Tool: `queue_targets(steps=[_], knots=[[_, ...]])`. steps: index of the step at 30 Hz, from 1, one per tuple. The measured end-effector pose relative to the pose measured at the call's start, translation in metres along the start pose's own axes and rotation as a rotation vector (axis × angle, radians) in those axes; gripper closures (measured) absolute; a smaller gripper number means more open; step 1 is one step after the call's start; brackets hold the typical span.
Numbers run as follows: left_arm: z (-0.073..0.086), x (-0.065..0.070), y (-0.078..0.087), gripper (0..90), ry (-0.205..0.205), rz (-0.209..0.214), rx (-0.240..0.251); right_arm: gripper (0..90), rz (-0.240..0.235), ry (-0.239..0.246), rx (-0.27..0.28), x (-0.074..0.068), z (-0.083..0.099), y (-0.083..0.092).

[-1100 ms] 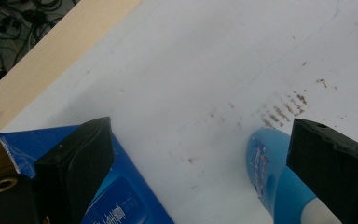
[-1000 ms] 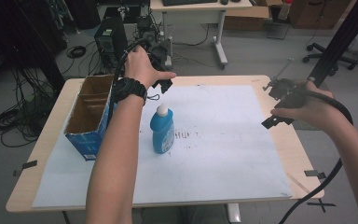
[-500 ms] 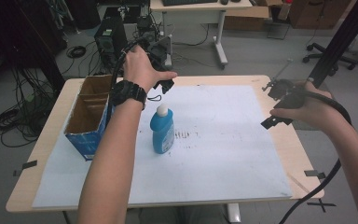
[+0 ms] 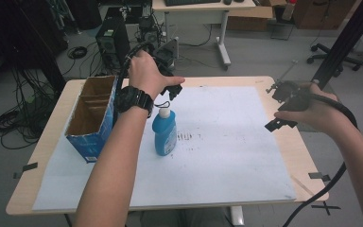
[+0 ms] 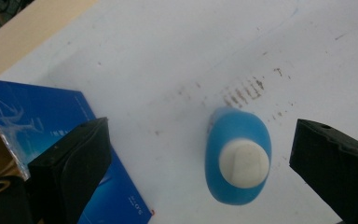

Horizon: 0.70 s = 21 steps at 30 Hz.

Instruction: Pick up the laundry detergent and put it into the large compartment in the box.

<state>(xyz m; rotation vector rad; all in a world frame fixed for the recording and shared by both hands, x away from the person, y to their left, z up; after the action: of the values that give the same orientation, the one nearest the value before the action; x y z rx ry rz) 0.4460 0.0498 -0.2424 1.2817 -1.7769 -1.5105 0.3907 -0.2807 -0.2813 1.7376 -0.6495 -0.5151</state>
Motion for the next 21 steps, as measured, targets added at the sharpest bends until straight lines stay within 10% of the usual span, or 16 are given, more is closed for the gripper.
queue_targets(steps=[21], knots=[[0.017, 0.016, -0.008, 6.6, -0.01, 0.019, -0.045, 17.8, 0.001, -0.016, 0.002, 0.0, 0.007, 0.001]])
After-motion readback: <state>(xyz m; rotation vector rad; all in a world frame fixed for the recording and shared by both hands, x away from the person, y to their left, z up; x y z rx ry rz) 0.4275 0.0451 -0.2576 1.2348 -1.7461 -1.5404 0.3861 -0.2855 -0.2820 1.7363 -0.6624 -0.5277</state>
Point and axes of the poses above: each handheld gripper's, and its own axes: y roughly backward along the jaws, z roughly out of its underside, x roughly to its right, the point moved 5 cm from there along -y, roughly forward along the jaws, and after that the axes turned 5 degrees about -z, right-handed, at the moved point
